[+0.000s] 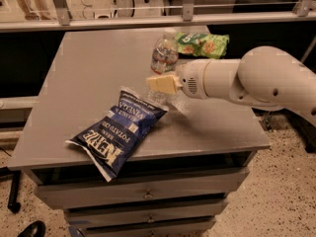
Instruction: Move water bottle near blue chip bag
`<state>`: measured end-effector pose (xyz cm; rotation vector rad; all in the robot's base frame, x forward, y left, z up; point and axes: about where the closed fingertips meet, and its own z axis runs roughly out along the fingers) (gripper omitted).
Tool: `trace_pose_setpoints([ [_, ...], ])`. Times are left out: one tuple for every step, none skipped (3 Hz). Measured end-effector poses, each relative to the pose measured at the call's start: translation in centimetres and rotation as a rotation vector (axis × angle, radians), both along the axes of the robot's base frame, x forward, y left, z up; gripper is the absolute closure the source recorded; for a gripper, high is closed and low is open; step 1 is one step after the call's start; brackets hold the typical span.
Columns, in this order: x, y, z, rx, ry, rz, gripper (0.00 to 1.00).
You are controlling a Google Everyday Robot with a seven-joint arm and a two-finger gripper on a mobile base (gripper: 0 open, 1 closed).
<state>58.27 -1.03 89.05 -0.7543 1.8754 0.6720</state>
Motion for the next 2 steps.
trace_pose_setpoints([
  [-2.02,-0.07,-2.94,-0.015,-0.002,0.023,0.00],
  [-2.26,-0.22,-3.14,-0.021,-0.006,0.021,0.00],
])
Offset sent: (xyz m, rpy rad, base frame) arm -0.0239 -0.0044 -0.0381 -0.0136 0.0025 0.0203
